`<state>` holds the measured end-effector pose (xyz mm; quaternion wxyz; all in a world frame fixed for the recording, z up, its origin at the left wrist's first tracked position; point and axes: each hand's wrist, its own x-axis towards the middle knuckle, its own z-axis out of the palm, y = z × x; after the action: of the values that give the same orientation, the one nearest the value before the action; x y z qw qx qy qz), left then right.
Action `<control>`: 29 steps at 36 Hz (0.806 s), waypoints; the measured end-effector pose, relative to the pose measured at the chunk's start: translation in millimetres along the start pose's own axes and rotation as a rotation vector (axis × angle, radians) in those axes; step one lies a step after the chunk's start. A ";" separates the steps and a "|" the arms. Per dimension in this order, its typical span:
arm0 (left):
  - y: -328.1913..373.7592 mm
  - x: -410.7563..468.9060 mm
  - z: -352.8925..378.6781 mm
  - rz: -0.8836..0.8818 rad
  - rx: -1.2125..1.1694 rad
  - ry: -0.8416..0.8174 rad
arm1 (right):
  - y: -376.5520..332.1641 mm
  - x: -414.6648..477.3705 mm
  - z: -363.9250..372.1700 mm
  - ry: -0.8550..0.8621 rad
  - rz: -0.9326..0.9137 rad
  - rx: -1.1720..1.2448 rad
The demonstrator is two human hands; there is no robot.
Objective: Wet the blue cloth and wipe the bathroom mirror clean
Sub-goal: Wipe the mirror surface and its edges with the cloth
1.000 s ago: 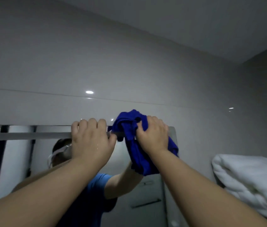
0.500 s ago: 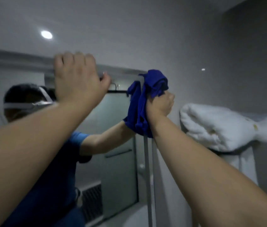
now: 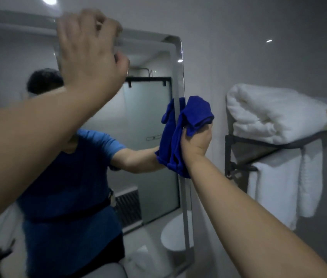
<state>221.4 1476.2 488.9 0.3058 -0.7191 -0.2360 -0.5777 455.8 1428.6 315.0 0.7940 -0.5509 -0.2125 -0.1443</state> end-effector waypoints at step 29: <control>71.7 -247.4 32.6 0.283 0.134 -0.650 | 207.2 -173.6 -126.9 -0.280 0.917 -0.321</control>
<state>238.7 1452.6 230.9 0.3381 -0.8693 -0.2561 -0.2538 423.7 1381.7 21.9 0.6448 -0.7169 -0.0280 0.2637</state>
